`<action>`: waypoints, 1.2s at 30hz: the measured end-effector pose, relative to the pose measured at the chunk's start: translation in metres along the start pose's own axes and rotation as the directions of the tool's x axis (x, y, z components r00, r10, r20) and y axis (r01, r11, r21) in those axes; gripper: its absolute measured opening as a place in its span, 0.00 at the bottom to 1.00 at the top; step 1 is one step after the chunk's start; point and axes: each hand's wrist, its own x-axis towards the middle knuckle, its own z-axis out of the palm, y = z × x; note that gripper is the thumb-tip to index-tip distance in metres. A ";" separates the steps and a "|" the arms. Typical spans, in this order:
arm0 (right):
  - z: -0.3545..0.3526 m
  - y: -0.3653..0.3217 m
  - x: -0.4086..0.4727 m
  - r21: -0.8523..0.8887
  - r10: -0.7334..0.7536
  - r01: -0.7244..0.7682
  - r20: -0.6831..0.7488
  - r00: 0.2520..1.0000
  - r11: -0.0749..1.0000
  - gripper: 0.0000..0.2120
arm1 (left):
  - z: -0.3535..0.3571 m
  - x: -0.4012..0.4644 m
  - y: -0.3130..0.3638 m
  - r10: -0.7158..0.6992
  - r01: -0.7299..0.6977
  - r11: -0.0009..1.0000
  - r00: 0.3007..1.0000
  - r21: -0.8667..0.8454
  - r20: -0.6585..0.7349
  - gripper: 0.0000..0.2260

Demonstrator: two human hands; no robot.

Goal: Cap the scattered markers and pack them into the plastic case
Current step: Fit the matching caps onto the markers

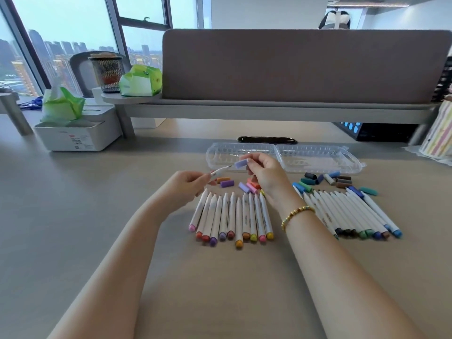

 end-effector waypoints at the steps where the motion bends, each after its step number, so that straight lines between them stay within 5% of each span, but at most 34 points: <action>1: 0.000 -0.001 0.000 -0.015 -0.011 0.011 0.015 1.000 1.000 0.10 | 0.000 0.000 0.001 -0.004 0.003 1.000 1.000 0.011 0.008 0.13; 9: 0.008 -0.002 0.002 -0.140 -0.070 0.090 0.140 0.988 0.986 0.10 | 0.002 0.001 0.000 -0.048 0.047 0.999 0.998 0.013 0.027 0.14; 16: 0.023 0.001 0.004 -0.138 -0.110 0.113 0.031 0.993 0.984 0.14 | 0.005 0.002 0.005 -0.180 0.189 0.957 0.982 -0.222 0.059 0.25; 27: 0.029 0.013 0.002 -0.276 -0.073 0.109 0.136 0.988 0.955 0.17 | 0.004 0.007 0.000 -0.136 0.152 0.979 0.984 0.138 -0.115 0.17; 32: 0.018 0.016 0.014 -0.332 -0.121 0.124 0.029 0.992 0.935 0.17 | -0.015 0.005 -0.023 -0.139 0.296 0.747 0.945 0.595 -0.296 0.12; 36: 0.003 0.025 0.020 -0.351 -0.120 0.106 -0.019 0.993 0.930 0.15 | -0.014 0.005 -0.030 -0.184 0.371 0.653 0.924 0.661 -0.336 0.19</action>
